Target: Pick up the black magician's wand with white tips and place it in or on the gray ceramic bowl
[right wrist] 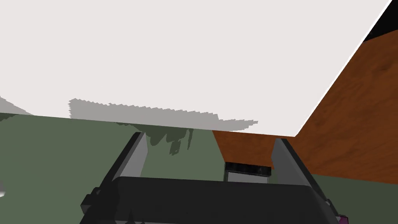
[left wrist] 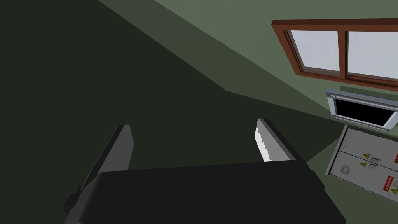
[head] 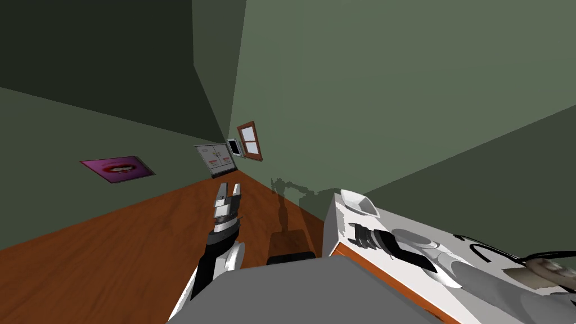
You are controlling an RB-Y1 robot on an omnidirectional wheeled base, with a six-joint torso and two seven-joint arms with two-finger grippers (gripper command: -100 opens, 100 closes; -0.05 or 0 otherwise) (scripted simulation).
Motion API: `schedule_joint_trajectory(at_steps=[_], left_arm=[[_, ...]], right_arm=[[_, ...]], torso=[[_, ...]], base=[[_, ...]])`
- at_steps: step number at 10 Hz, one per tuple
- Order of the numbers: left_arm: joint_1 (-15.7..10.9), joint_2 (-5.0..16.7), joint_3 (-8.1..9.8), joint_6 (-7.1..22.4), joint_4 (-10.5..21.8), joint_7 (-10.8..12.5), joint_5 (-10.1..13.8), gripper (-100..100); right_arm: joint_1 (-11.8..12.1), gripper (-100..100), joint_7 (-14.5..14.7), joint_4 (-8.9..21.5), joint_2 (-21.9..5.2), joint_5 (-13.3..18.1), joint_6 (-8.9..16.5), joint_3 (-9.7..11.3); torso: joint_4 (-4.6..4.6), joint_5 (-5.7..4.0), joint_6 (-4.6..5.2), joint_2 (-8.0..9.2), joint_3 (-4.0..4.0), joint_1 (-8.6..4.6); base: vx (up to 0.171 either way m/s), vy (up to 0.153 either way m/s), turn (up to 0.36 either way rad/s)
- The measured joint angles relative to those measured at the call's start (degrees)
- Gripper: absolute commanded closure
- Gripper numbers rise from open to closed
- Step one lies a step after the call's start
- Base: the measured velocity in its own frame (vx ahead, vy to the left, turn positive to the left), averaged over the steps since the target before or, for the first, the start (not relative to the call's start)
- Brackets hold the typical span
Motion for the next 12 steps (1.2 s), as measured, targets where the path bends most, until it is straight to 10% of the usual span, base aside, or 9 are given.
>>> schedule_joint_trajectory(at_steps=[3, 7, 12], left_arm=[[0.0, 0.0, 0.00, 0.0, 0.0, 0.0, 0.0, 0], [0.0, 0.0, 0.01, 0.0, 0.0, 0.0, 0.0, 0], [0.0, 0.0, 0.01, 0.0, 0.0, 0.0, 0.0, 0]], right_arm=[[-1.9, -100, 0.3, 6.4, -2.1, 2.3, -1.6, 2.5], [2.3, -100, 1.5, 10.1, -8.2, 5.4, -0.7, 6.1], [1.2, -100, 1.9, 18.4, -7.3, 8.8, -1.7, 10.1]], torso=[[0.00, 0.00, -0.01, -0.02, -0.01, -0.06], [0.01, -0.04, 0.01, 0.03, 0.02, -0.22], [0.01, -0.06, 0.03, 0.06, 0.04, -0.22]], base=[[0.026, -0.032, 0.079], [0.018, -0.065, 0.068], [0.004, -0.049, 0.036]])
